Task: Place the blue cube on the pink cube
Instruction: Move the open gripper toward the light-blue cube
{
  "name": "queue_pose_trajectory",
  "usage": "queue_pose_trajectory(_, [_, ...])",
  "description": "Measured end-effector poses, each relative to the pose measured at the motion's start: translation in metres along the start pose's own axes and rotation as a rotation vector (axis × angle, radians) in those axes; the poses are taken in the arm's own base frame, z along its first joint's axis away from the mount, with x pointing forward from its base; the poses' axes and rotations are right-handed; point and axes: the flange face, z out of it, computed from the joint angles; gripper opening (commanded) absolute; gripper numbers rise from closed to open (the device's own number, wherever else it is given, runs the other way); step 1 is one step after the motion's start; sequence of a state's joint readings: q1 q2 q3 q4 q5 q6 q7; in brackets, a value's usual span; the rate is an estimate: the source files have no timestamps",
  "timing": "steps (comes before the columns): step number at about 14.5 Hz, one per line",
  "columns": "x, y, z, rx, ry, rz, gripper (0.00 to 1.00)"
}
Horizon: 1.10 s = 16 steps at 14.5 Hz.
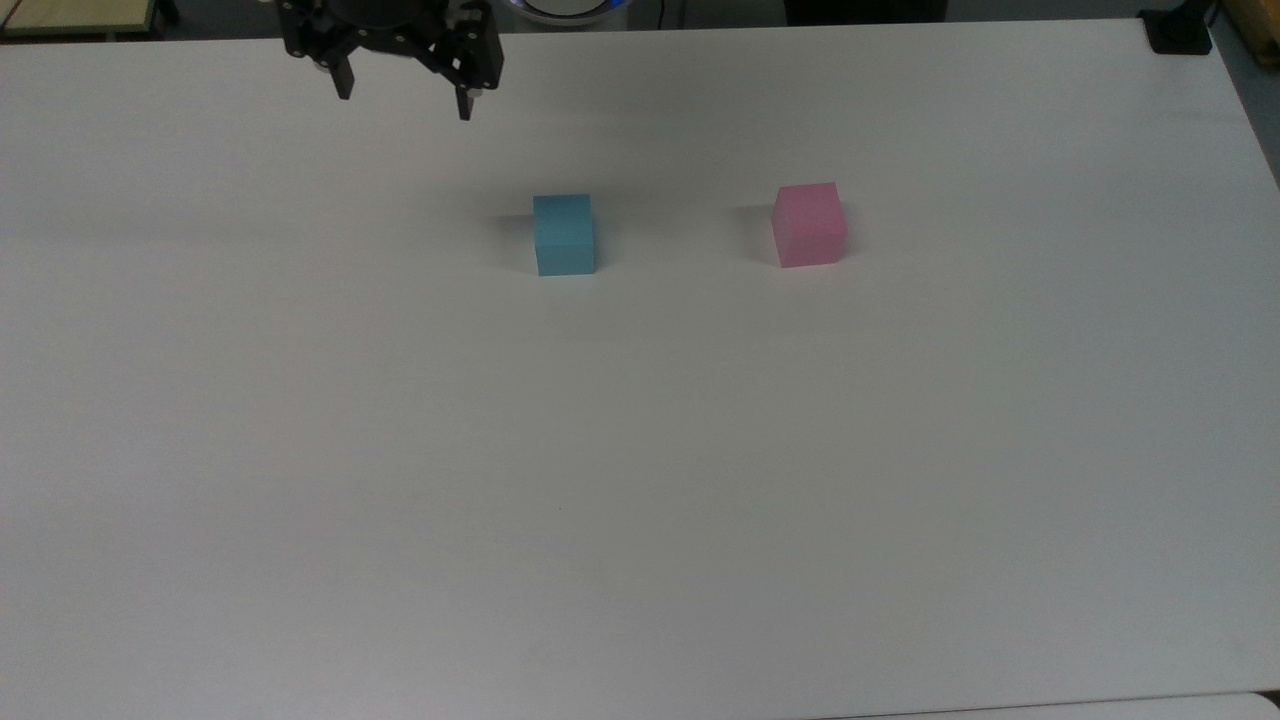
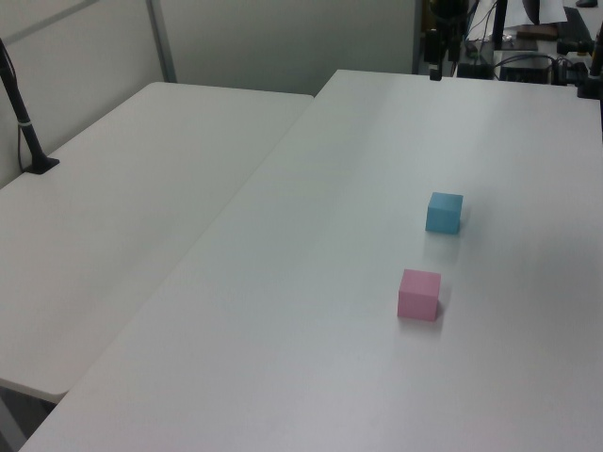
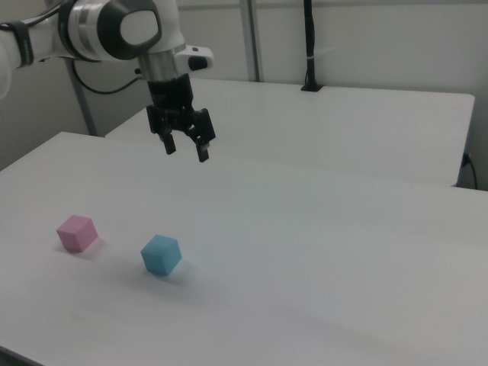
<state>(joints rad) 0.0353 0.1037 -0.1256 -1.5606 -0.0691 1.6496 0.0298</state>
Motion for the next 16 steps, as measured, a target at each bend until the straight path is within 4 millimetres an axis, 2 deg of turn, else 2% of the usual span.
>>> queue_pose_trajectory(1, [-0.001, -0.017, -0.002, 0.000, -0.002, -0.029, 1.00])
queue_pose_trajectory(2, [0.001, -0.006, -0.006, 0.004, 0.016, -0.007, 1.00])
queue_pose_trajectory(3, [0.001, 0.017, -0.015, 0.017, 0.037, 0.030, 1.00])
queue_pose_trajectory(4, [-0.002, 0.030, -0.023, 0.029, 0.052, 0.048, 1.00])
queue_pose_trajectory(5, [-0.007, 0.032, -0.030, 0.036, 0.053, 0.049, 1.00])
queue_pose_trajectory(9, [-0.013, 0.004, -0.040, 0.075, 0.063, 0.007, 1.00])
queue_pose_trajectory(13, [-0.019, -0.036, -0.047, 0.084, 0.057, -0.063, 1.00])
queue_pose_trajectory(16, [-0.021, -0.054, -0.050, 0.086, 0.060, -0.094, 1.00])
